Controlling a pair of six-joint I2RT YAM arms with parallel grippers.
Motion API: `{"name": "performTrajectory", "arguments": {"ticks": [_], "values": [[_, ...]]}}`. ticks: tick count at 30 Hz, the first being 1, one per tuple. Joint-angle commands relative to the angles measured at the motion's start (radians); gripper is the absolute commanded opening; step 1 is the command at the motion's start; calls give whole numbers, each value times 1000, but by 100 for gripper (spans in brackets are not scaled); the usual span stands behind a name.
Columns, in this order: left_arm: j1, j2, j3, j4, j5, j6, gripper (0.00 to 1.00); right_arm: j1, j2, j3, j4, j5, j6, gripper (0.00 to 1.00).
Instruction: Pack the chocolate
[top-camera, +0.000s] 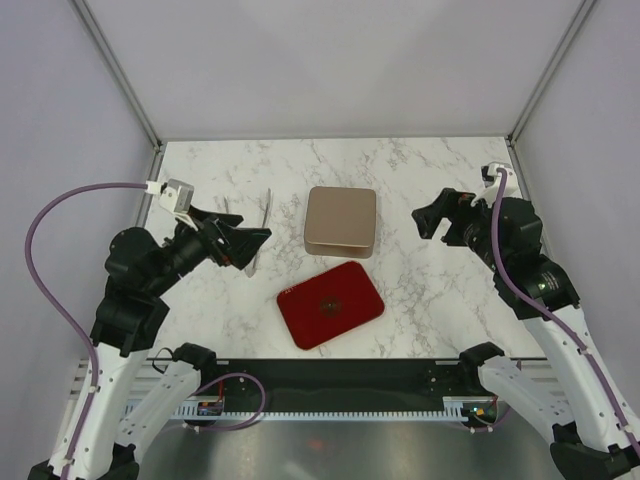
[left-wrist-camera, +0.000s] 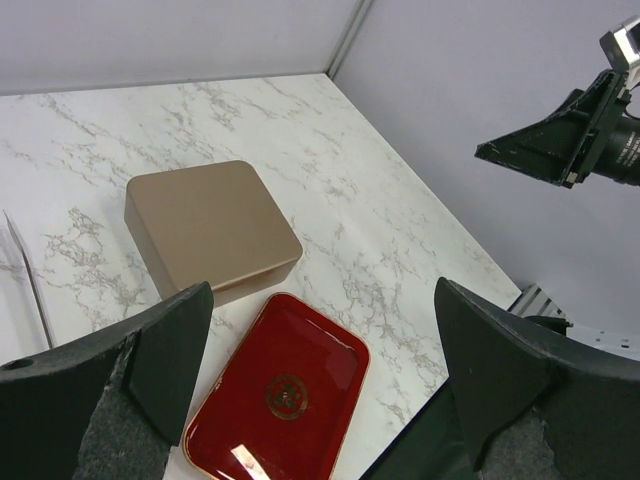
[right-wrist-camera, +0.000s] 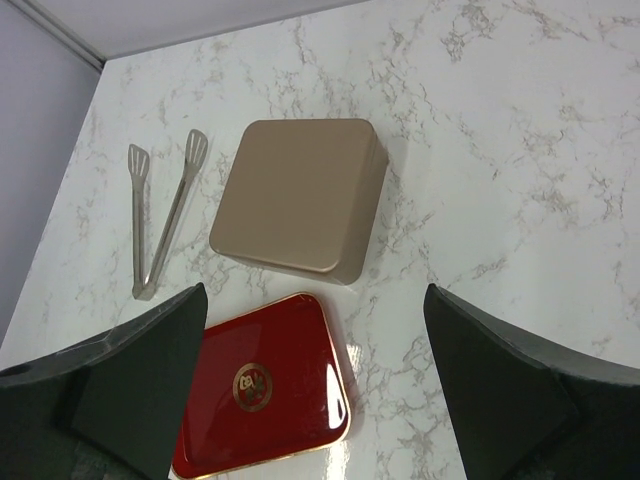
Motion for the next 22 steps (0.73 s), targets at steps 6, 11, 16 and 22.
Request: {"name": "performTrajectory", "arguments": {"ticks": [6,11,16,22], "values": [[5,-38,32,7,-51,23,100,3,-11,54,-63,21,-16,98],[5,-36,29,7,-49,28,100,3,-12,55,-68,26,-20,98],[5,-38,26,4,-48,34,100,3,1,61,-76,18,-16,98],[5,-35,29,4,-66,45,100,3,-6,43,-62,9,-27,98]]}}
